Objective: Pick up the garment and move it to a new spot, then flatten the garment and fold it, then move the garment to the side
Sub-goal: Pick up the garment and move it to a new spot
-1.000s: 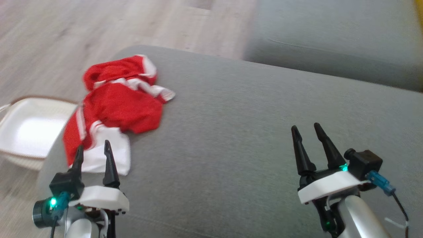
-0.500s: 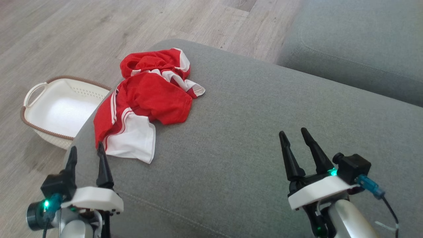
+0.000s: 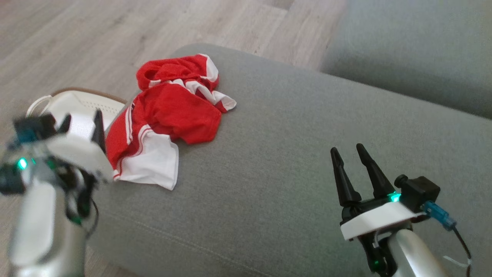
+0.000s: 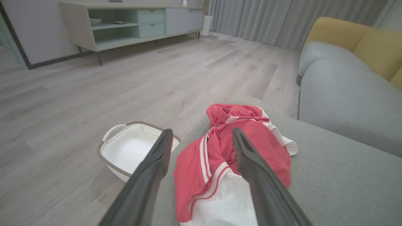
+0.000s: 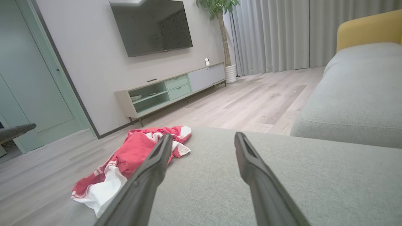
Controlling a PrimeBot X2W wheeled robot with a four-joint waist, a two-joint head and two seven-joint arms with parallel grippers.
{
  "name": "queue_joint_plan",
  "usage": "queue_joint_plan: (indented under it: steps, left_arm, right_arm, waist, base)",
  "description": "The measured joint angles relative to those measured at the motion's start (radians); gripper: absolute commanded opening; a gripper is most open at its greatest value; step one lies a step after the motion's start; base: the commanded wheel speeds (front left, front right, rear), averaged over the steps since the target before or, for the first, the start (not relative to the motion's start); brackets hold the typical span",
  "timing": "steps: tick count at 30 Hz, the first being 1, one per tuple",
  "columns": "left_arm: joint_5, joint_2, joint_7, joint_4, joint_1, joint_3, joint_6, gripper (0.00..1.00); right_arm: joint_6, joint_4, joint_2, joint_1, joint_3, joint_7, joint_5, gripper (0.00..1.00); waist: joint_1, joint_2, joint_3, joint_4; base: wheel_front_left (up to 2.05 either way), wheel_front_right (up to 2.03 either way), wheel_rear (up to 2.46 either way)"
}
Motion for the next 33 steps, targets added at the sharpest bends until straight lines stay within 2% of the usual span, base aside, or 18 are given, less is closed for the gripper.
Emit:
queue_joint_plan:
  steps: [5, 9, 20, 28, 29, 31, 32, 33]
  left_arm:
    - [-0.05, 0.03, 0.213, 0.162, -0.169, 0.018, -0.015, 1.0]
    - [-0.091, 0.052, 0.303, 0.321, -0.246, 0.053, -0.016, 1.0]
    - [-0.189, 0.121, 0.311, 0.654, -0.329, 0.164, -0.005, 1.0]
    - [-0.188, 0.151, 0.322, 0.76, -0.377, 0.152, 0.002, 1.0]
    - [-0.188, 0.155, 0.32, 0.769, -0.384, 0.151, 0.001, 0.84]
    - [-0.188, 0.158, 0.307, 0.785, -0.391, 0.147, -0.009, 0.09]
    - [-0.188, 0.158, 0.298, 0.791, -0.391, 0.145, -0.017, 0.0]
    - [-0.187, 0.159, 0.289, 0.797, -0.391, 0.142, -0.025, 0.0]
  right_arm:
    - [0.0, -0.005, -0.033, -0.005, 0.028, 0.0, 0.0, 1.0]
    - [0.0, -0.012, -0.066, -0.049, 0.047, 0.0, 0.0, 1.0]
    - [0.0, -0.039, -0.136, -0.134, 0.069, 0.0, 0.03, 1.0]
    - [0.0, -0.044, -0.149, -0.163, 0.067, 0.0, 0.039, 1.0]
    - [0.0, -0.044, -0.149, -0.164, 0.067, 0.0, 0.04, 1.0]
    - [0.0, -0.042, -0.15, -0.164, 0.067, 0.0, 0.045, 1.0]
    - [0.0, -0.042, -0.149, -0.164, 0.067, 0.0, 0.046, 1.0]
    - [0.0, -0.042, -0.149, -0.164, 0.068, 0.0, 0.046, 1.0]
  waist:
    - [0.0001, 0.0, 0.05, -0.048]
    - [0.0001, 0.0, 0.098, -0.104]
    - [0.0002, 0.0, 0.244, -0.27]
    - [0.0002, 0.0, 0.312, -0.328]
    - [0.0002, 0.0, 0.315, -0.331]
    - [0.0002, 0.0, 0.313, -0.332]
    - [0.0, 0.0, 0.31, -0.331]
    - [0.0, 0.0, 0.306, -0.33]
  base:
    - [0.0, 0.0, 0.0]
    - [0.0, 0.0, 0.0]
    - [0.0, 0.0, 0.0]
    - [0.0, 0.0, 0.0]
    - [0.0, 0.0, 0.0]
    - [0.0, 0.0, 0.0]
    - [0.0, 0.0, 0.0]
    - [0.0, 0.0, 0.0]
